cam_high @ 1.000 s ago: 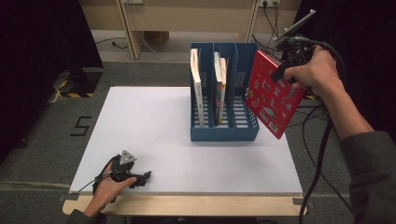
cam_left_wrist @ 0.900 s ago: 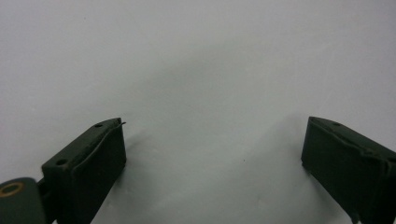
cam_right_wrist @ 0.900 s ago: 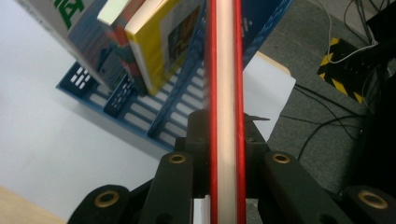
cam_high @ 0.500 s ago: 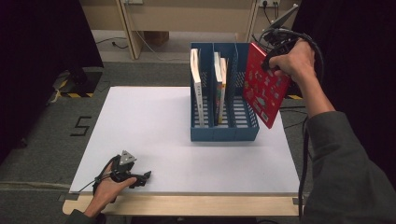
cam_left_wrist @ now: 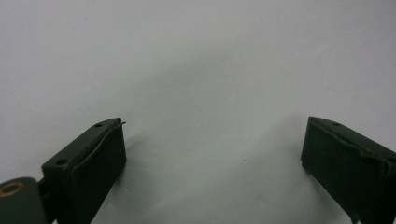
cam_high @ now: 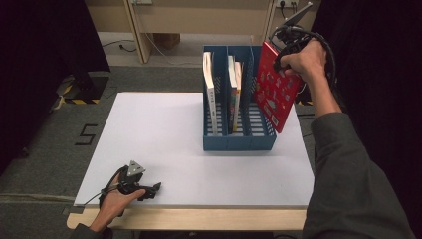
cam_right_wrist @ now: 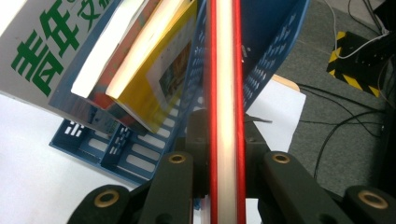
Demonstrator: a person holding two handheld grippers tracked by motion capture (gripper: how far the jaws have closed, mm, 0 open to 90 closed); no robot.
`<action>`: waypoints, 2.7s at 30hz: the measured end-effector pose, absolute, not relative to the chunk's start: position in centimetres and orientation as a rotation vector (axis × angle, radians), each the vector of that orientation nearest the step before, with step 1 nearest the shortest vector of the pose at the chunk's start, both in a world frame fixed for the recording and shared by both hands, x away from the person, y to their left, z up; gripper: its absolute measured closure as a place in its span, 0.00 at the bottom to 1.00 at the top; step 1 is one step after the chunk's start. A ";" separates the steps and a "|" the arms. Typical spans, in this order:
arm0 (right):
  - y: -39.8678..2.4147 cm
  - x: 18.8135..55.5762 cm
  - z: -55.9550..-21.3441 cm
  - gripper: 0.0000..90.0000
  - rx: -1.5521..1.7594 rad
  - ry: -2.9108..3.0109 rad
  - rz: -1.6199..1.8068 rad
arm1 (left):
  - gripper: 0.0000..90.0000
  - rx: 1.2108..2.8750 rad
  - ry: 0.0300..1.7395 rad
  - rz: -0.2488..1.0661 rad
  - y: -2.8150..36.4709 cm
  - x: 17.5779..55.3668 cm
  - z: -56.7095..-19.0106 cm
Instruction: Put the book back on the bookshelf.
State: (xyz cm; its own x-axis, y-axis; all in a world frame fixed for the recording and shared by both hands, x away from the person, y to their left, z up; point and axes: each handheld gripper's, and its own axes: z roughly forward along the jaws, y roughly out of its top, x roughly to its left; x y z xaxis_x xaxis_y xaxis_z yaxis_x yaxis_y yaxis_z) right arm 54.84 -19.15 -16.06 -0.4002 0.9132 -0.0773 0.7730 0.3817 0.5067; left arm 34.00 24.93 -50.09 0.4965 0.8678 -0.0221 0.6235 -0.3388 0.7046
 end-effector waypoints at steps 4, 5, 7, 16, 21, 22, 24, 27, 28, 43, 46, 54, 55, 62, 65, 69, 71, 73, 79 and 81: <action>-18.8 55.4 -16.0 0.89 1.480 2.289 0.579 | 0.06 2.080 1.220 0.477 24.9 34.0 -50.1; -18.7 55.5 -16.0 0.89 1.479 2.287 0.580 | 0.06 2.079 1.220 0.477 24.9 34.0 -50.1; -18.5 55.9 -16.0 0.89 1.492 2.277 0.586 | 0.06 2.080 1.220 0.476 24.9 34.0 -50.1; -17.8 57.6 -16.9 0.89 1.532 2.258 0.611 | 0.06 2.079 1.221 0.477 24.9 34.0 -50.1; -17.4 58.7 -17.7 0.89 1.558 2.236 0.608 | 0.06 2.080 1.220 0.476 24.9 34.0 -50.1; -17.4 58.9 -17.8 0.88 1.562 2.235 0.602 | 0.06 2.080 1.220 0.476 24.9 34.0 -50.1; -17.3 59.3 -18.2 0.88 1.575 2.224 0.601 | 0.07 2.080 1.219 0.478 24.9 33.9 -50.1; -17.2 59.9 -19.0 0.88 1.595 2.214 0.596 | 0.07 2.079 1.220 0.476 24.9 33.9 -50.1; -17.2 60.1 -19.3 0.88 1.602 2.210 0.596 | 0.07 2.078 1.220 0.477 24.9 33.9 -50.1; -16.7 62.2 -22.7 0.88 1.685 2.185 0.597 | 0.07 2.077 1.220 0.477 24.9 33.9 -50.1; -16.8 62.4 -23.4 0.88 1.702 2.186 0.594 | 0.07 2.076 1.219 0.478 24.9 33.9 -50.1; -17.0 62.7 -24.5 0.88 1.717 2.186 0.590 | 0.07 2.077 1.220 0.479 24.9 33.9 -50.1; -17.0 62.8 -24.6 0.88 1.718 2.185 0.591 | 0.07 2.077 1.220 0.478 24.9 33.9 -50.1; -16.6 62.7 -24.5 0.87 1.705 2.177 0.592 | 0.07 2.076 1.220 0.479 24.9 33.9 -50.1; -16.7 62.4 -24.1 0.86 1.707 2.180 0.599 | 0.07 2.074 1.221 0.479 24.9 33.9 -50.1; -16.8 61.9 -23.7 0.80 1.691 2.202 0.604 | 0.07 2.073 1.221 0.481 24.9 33.8 -50.1; -16.9 61.6 -23.5 0.79 1.679 2.208 0.622 | 0.07 2.075 1.221 0.480 24.9 33.9 -50.1; -17.1 61.1 -23.4 0.76 1.670 2.226 0.626 | 0.07 2.073 1.222 0.481 24.9 33.8 -50.1; -17.5 59.6 -23.4 0.66 1.608 2.286 0.645 | 0.07 2.071 1.223 0.482 24.9 33.8 -50.1; -18.0 59.0 -23.6 0.64 1.595 2.277 0.676 | 0.07 2.072 1.223 0.481 24.9 33.8 -50.1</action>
